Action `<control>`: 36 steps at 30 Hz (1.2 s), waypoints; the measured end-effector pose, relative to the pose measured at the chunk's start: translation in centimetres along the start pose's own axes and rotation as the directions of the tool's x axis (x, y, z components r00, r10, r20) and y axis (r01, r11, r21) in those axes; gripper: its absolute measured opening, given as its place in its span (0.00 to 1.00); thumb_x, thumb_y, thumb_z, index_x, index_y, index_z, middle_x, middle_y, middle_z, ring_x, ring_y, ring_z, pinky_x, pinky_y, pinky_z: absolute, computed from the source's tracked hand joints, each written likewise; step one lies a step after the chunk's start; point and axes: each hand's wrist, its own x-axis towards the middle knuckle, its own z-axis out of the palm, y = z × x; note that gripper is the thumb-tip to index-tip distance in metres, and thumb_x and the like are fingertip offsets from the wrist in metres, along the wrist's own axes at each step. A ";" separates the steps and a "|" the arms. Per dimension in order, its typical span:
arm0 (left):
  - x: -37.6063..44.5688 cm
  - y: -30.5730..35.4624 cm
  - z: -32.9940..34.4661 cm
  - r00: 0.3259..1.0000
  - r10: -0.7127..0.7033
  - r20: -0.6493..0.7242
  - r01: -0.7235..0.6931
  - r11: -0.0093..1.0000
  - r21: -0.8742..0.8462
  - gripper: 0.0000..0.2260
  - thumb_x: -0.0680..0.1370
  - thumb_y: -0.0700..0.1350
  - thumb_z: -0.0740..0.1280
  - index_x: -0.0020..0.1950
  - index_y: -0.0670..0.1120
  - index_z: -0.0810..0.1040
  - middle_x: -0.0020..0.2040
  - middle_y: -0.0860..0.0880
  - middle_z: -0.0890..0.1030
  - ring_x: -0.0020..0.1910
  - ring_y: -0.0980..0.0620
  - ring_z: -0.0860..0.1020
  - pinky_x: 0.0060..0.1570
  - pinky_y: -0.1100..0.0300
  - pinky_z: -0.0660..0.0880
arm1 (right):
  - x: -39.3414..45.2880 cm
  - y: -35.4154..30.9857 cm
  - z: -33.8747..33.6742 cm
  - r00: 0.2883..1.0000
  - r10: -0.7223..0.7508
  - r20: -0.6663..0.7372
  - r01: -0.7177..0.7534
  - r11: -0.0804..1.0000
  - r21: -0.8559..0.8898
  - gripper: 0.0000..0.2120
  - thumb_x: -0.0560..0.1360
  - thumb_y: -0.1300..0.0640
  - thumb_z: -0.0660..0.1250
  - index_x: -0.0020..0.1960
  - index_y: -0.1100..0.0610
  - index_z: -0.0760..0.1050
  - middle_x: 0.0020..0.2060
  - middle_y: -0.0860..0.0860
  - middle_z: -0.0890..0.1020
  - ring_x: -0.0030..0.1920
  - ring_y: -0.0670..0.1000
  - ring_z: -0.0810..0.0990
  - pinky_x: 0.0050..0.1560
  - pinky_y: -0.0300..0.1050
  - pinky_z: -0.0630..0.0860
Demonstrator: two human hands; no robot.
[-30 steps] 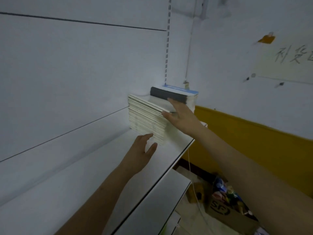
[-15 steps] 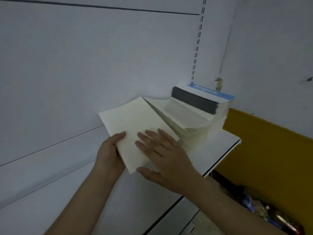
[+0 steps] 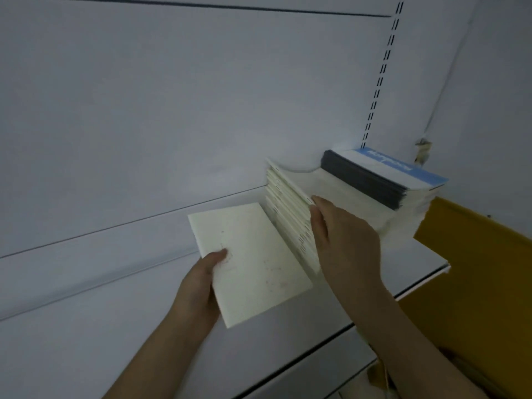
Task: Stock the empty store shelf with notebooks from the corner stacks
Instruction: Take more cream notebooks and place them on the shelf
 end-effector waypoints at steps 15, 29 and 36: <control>0.5 -0.5 -2.1 0.999 0.013 -0.048 -0.016 0.998 -0.060 0.11 0.74 0.36 0.64 0.55 0.40 0.79 0.44 0.42 0.85 0.40 0.43 0.83 0.46 0.48 0.77 | -2.1 -2.1 0.5 0.986 -0.163 -0.022 0.164 0.981 0.099 0.19 0.79 0.48 0.61 0.64 0.58 0.77 0.65 0.53 0.77 0.65 0.51 0.75 0.67 0.50 0.69; 0.2 -0.6 -2.3 0.998 0.047 -0.030 -0.051 0.987 -0.153 0.24 0.76 0.53 0.70 0.68 0.42 0.75 0.63 0.38 0.79 0.59 0.38 0.79 0.54 0.45 0.78 | -6.5 -4.6 1.3 0.975 -0.223 -0.010 0.223 0.968 0.114 0.19 0.81 0.51 0.59 0.64 0.61 0.77 0.62 0.55 0.79 0.64 0.51 0.77 0.67 0.53 0.69; -2.1 -0.4 -2.4 0.970 0.225 -0.089 -0.226 0.974 0.006 0.20 0.76 0.47 0.68 0.66 0.39 0.75 0.56 0.38 0.83 0.55 0.38 0.82 0.55 0.45 0.79 | -9.2 -6.4 3.0 0.878 -0.245 0.410 0.087 0.926 0.367 0.32 0.80 0.35 0.45 0.72 0.54 0.68 0.72 0.44 0.68 0.72 0.44 0.64 0.70 0.48 0.66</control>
